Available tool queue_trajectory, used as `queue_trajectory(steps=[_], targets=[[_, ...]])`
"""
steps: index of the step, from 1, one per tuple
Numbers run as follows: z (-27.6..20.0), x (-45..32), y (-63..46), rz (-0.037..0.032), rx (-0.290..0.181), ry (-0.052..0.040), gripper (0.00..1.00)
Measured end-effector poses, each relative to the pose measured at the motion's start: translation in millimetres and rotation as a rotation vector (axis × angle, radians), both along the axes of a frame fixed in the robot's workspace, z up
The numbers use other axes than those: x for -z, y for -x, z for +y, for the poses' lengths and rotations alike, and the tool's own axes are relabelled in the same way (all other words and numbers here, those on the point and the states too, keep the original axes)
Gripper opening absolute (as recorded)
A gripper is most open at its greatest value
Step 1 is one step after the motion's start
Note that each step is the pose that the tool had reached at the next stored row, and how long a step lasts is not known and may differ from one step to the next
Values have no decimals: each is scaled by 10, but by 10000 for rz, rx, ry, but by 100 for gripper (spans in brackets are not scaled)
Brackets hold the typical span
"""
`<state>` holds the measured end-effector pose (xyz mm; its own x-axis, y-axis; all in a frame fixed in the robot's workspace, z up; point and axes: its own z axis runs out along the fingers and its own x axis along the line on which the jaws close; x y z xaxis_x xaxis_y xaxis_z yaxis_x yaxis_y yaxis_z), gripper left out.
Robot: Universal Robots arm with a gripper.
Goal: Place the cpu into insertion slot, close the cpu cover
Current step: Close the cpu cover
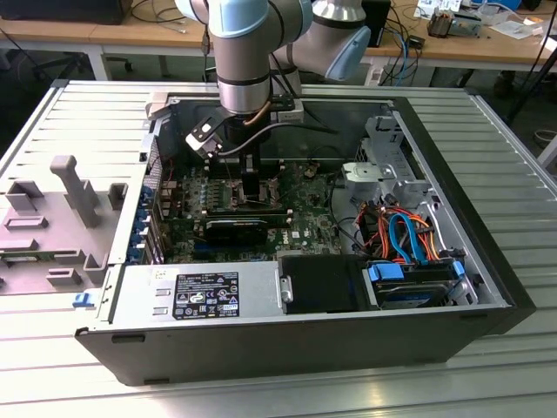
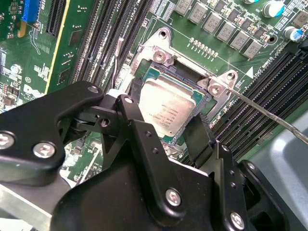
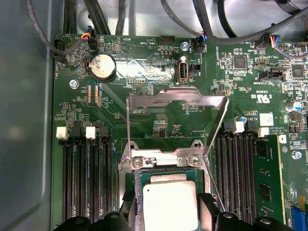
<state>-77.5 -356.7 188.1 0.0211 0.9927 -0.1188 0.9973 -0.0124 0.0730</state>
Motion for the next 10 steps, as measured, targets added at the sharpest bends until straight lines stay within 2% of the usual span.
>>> queue_trajectory(steps=[10], targets=[[0, 0, 0, 0, 0, 0, 62]])
